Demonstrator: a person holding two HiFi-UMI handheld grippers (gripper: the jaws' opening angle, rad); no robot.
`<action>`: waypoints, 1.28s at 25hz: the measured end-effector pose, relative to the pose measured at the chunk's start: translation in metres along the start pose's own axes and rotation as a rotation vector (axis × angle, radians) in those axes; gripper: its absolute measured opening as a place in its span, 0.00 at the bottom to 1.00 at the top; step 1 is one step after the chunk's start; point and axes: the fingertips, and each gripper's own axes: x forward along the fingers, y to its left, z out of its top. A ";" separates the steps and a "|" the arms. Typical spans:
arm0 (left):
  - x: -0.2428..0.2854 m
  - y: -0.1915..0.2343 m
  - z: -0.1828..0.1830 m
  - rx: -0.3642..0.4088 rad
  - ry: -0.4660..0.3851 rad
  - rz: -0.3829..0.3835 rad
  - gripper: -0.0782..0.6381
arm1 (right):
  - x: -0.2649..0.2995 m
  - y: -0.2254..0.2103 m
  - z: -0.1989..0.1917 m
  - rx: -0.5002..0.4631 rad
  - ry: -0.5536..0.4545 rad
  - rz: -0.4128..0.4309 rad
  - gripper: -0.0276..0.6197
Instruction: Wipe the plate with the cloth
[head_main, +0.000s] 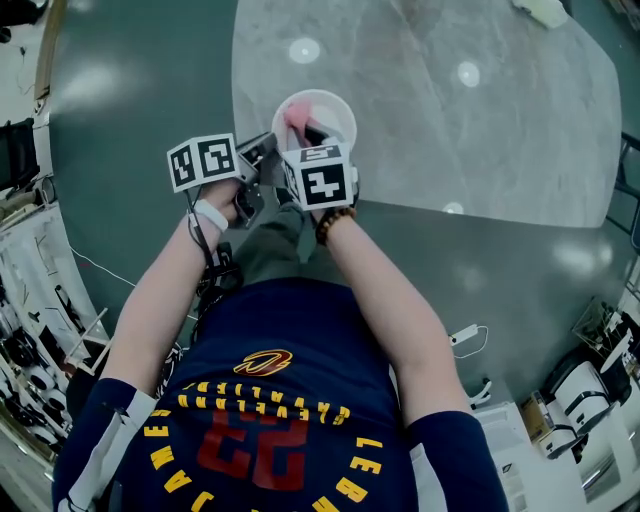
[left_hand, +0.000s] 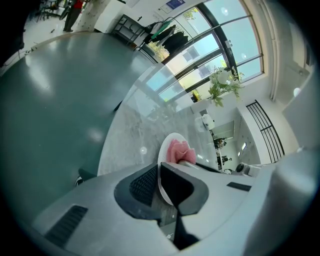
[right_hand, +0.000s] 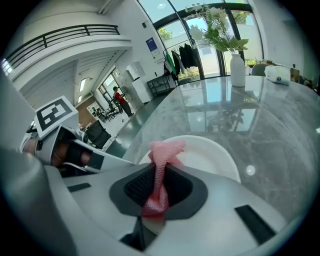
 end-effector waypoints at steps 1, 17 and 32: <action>-0.001 0.000 0.000 -0.002 -0.001 0.001 0.14 | -0.004 -0.005 0.000 0.012 -0.004 -0.012 0.10; -0.006 0.004 0.002 -0.015 -0.005 0.014 0.14 | -0.058 -0.069 -0.008 0.151 -0.093 -0.149 0.10; -0.001 -0.003 0.001 -0.036 -0.011 -0.013 0.14 | -0.026 0.022 0.001 0.014 -0.055 0.033 0.11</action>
